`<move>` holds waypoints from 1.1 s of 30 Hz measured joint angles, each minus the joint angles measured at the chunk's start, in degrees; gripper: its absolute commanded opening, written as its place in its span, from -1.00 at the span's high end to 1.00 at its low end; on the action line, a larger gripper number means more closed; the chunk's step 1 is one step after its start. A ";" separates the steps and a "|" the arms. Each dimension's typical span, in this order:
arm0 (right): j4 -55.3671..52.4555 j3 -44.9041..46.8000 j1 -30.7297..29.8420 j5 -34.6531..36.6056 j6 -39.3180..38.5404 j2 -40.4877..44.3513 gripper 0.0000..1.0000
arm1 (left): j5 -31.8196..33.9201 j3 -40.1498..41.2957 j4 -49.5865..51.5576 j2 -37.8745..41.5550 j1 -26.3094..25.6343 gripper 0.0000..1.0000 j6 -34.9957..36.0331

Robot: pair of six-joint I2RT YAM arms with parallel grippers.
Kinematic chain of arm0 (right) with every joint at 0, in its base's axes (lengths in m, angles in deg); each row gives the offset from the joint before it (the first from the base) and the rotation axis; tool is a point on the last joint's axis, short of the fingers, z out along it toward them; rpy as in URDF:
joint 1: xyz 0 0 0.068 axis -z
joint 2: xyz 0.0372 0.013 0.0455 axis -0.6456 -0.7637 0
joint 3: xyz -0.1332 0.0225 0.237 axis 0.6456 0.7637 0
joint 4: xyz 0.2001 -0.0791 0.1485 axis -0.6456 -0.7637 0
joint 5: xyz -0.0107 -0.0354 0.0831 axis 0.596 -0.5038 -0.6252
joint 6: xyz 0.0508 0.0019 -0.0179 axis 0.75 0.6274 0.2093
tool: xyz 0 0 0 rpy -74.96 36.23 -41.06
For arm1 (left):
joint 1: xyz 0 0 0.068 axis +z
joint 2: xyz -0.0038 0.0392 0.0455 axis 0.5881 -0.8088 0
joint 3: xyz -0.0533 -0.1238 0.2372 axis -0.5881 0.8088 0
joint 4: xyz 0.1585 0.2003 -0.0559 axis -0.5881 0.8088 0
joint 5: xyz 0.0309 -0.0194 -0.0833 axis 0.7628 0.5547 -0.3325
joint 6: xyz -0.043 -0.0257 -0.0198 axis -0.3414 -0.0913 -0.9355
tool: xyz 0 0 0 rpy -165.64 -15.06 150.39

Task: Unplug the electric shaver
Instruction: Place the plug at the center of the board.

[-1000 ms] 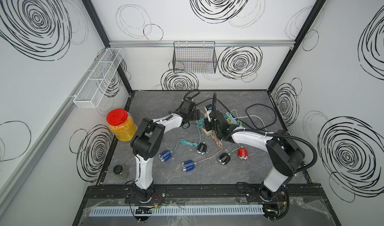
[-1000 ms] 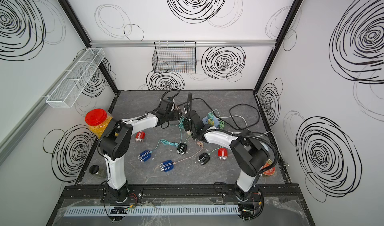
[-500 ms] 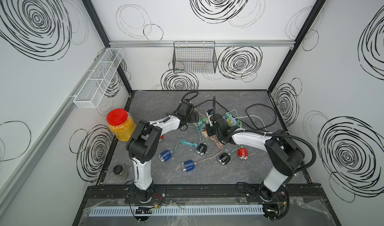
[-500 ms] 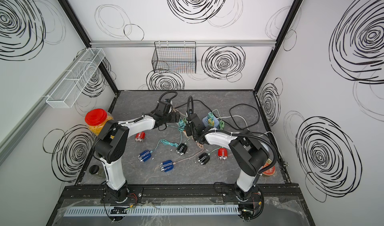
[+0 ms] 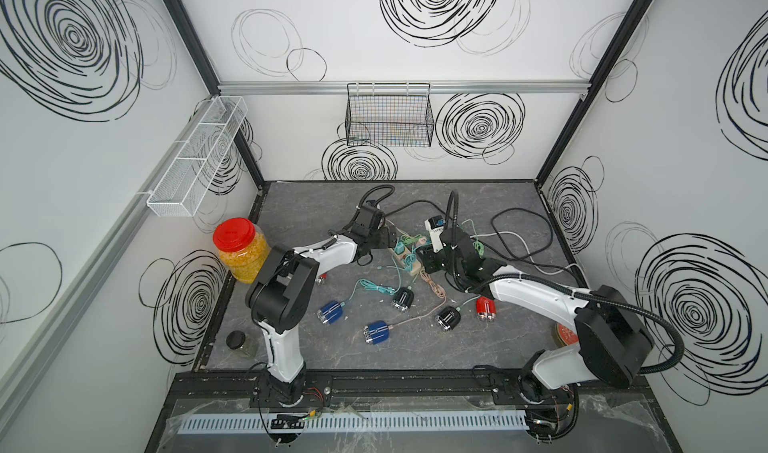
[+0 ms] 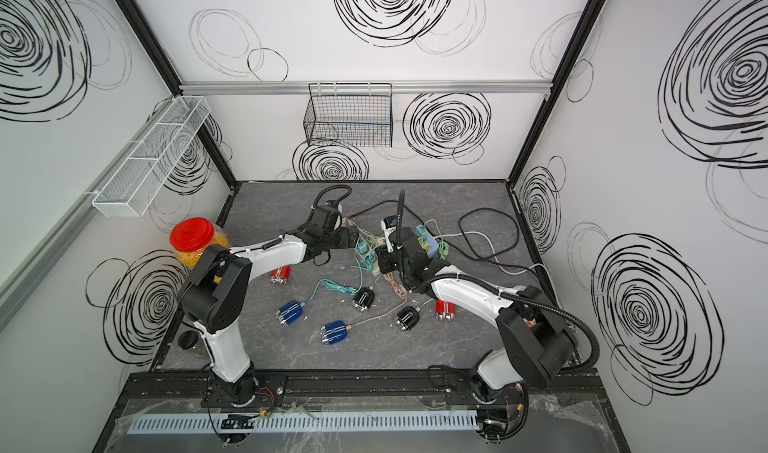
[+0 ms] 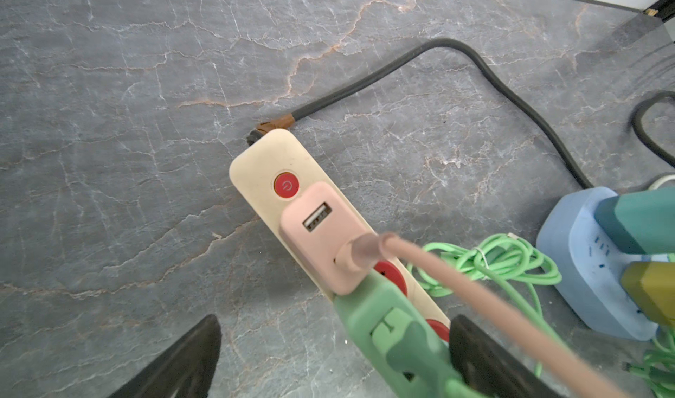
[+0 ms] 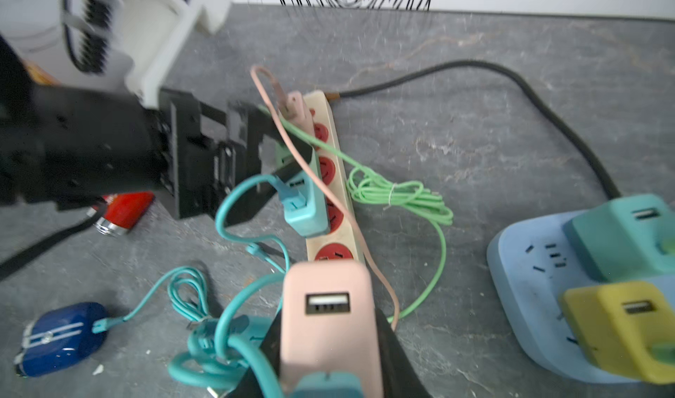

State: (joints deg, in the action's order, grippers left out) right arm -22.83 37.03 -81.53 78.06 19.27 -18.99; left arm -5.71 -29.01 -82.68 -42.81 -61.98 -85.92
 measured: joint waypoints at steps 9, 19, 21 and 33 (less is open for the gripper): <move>-4.52 -4.98 -0.17 -0.17 -0.50 6.36 1.00 | -1.68 0.35 0.15 0.37 1.16 -0.98 0.00; -6.95 -6.29 -1.44 0.74 -3.02 10.51 1.00 | -4.94 1.36 0.46 3.50 2.12 -0.98 0.55; -7.45 -6.78 -1.57 0.98 -3.26 10.60 1.00 | -4.96 1.51 0.55 4.85 2.23 -0.99 0.90; -14.86 -19.82 -8.09 2.25 -5.51 10.40 1.00 | -4.33 9.14 2.36 13.46 6.91 -0.98 1.11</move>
State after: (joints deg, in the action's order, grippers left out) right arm -37.69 17.21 -89.62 80.31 13.77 -8.59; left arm -10.04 -19.88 -80.32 -29.35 -55.07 -84.80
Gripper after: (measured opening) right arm 0.296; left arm 0.992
